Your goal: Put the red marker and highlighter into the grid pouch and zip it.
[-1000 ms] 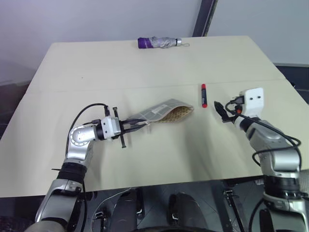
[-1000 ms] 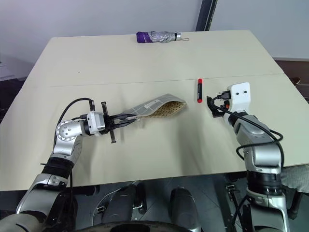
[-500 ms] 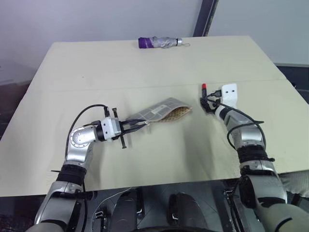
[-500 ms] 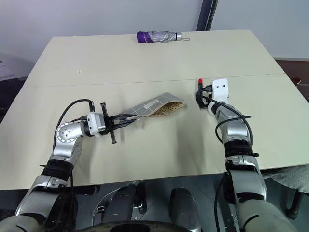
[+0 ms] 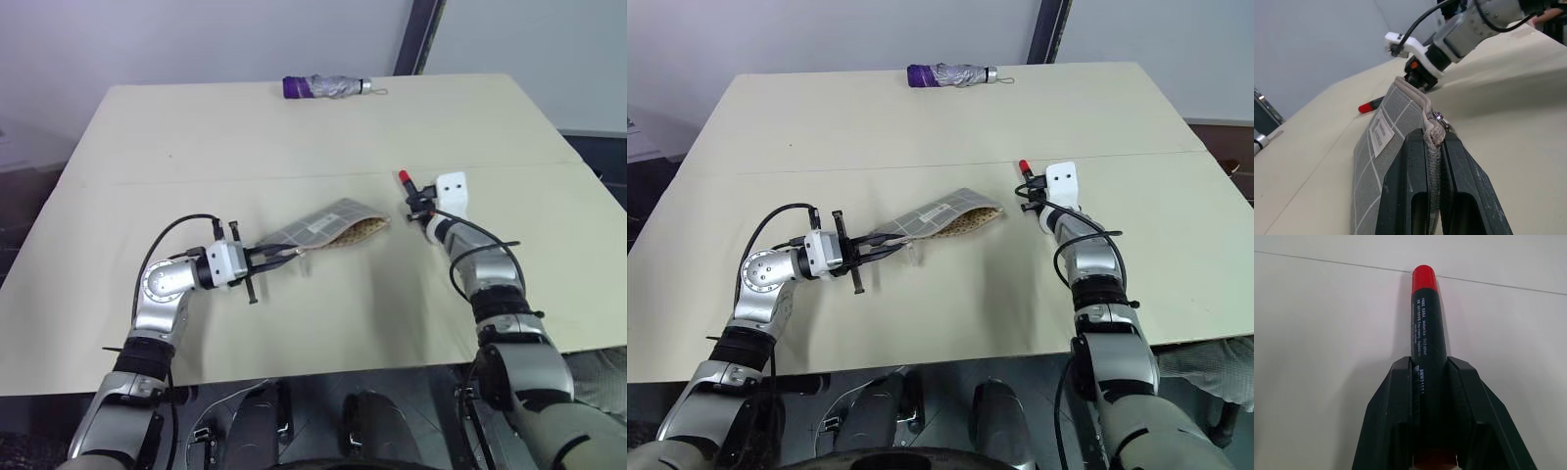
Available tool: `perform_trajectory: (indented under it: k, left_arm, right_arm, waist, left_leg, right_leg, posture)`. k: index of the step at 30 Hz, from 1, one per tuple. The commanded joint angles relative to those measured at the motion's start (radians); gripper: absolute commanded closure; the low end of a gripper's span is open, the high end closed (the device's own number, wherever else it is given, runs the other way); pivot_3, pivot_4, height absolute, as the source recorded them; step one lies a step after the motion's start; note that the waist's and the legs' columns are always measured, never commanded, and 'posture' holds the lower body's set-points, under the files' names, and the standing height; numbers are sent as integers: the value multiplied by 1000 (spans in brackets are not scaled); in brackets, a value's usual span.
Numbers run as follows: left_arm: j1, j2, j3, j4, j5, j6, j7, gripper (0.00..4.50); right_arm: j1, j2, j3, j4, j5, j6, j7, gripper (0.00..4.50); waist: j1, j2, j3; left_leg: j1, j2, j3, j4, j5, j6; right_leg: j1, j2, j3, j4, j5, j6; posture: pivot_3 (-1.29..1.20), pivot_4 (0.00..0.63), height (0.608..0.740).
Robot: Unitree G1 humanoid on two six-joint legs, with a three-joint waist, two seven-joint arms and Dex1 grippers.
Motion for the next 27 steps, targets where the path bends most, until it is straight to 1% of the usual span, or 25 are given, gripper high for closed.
perform_trajectory:
  k: [1, 3, 5, 8, 10, 12, 14, 15, 17, 21, 24, 27]
  left_arm:
    - [1, 0, 8, -36, -6, -1, 11, 4500]
    - [1, -1, 8, -34, -8, 0, 11, 4500]
    - [-2, -3, 6, -27, -8, -2, 8, 4500]
    - [-16, -9, 5, -13, -10, -3, 2, 4500]
    - [-28, -14, 3, 1, -11, -5, -4, 4500]
    - [-41, -20, -1, 15, -13, -10, -13, 4500]
    - [-57, -31, -4, 30, -11, -14, -18, 4500]
    - [-63, -35, -5, 36, -11, -16, -20, 4500]
    - [-72, -41, -5, 43, -11, -20, -25, 4500]
    - [-74, -41, -7, 38, -10, -24, -41, 4500]
    - [-77, -32, -12, 31, -2, -39, -59, 4500]
    - [-81, -26, -21, 23, 3, -54, -82, 4500]
  right_arm:
    - [143, -44, -76, -348, 123, 21, 106, 4050]
    - [266, -73, -86, -594, 218, 64, 201, 4050]
    - [388, -125, -82, -803, 292, 104, 293, 4050]
    - [553, -227, -71, -1010, 330, 125, 409, 4050]
    - [616, -284, -56, -1065, 314, 133, 444, 4050]
    - [649, -329, -27, -1078, 263, 116, 463, 4050]
    - [645, -344, 12, -1050, 198, 86, 450, 4050]
    - [628, -337, 24, -1028, 174, 77, 431, 4050]
    - [598, -333, 48, -993, 131, 59, 415, 4050]
    - [555, -330, 92, -933, 49, 9, 398, 4050]
    - [517, -354, 134, -892, -22, -40, 412, 4050]
    - [466, -406, 209, -846, -142, -154, 443, 4050]
  waist:
    - [4, 0, 0]
    - [-1, 1, 1]
    - [-6, 2, 1]
    - [-2, 2, 0]
    - [-1, 1, 0]
    - [-1, 1, 1]
    - [-2, 1, 1]
    - [-2, 1, 1]
    - [-1, 1, 1]
    - [1, 1, 1]
    - [0, 1, 1]
    - [-1, 1, 1]
  left_leg:
    - [0, 0, 0, 0, 0, 0]
    - [-1, 0, 0, -1, -1, 1]
    - [0, 0, 0, -1, -3, 5]
    - [1, 1, -1, -1, -4, 5]
    - [2, 1, -2, 0, -4, 5]
    - [2, 0, -2, 1, -4, 5]
    - [1, 0, -2, 2, -4, 4]
    - [1, 0, -2, 2, -5, 4]
    - [1, 0, -2, 2, -4, 4]
    - [0, 0, -1, 2, -4, 5]
    - [0, 0, -1, 1, -4, 6]
    - [0, 0, -1, 2, -4, 6]
  right_leg:
    - [0, 0, 0, 0, 0, 0]
    - [0, 0, 0, -1, 0, 0]
    - [0, 0, 0, 0, 0, 0]
    - [1, 0, 0, 0, 0, 0]
    - [1, -1, 0, -1, 0, 0]
    - [1, -2, 0, -2, 0, -1]
    - [1, -3, 0, -3, 0, -2]
    - [-1, -3, 0, -4, -1, -5]
    - [-2, -3, 0, -4, -1, -5]
    - [-1, -3, 0, -3, 1, -2]
    - [0, -2, 0, -3, 1, -1]
    - [0, 0, 0, -3, 1, -1]
  posture:
    - [0, 150, 740]
    - [0, 150, 740]
    - [0, 150, 740]
    - [0, 150, 740]
    - [0, 150, 740]
    - [0, 150, 740]
    - [0, 150, 740]
    - [0, 150, 740]
    - [0, 150, 740]
    - [0, 150, 740]
    - [0, 150, 740]
    - [0, 150, 740]
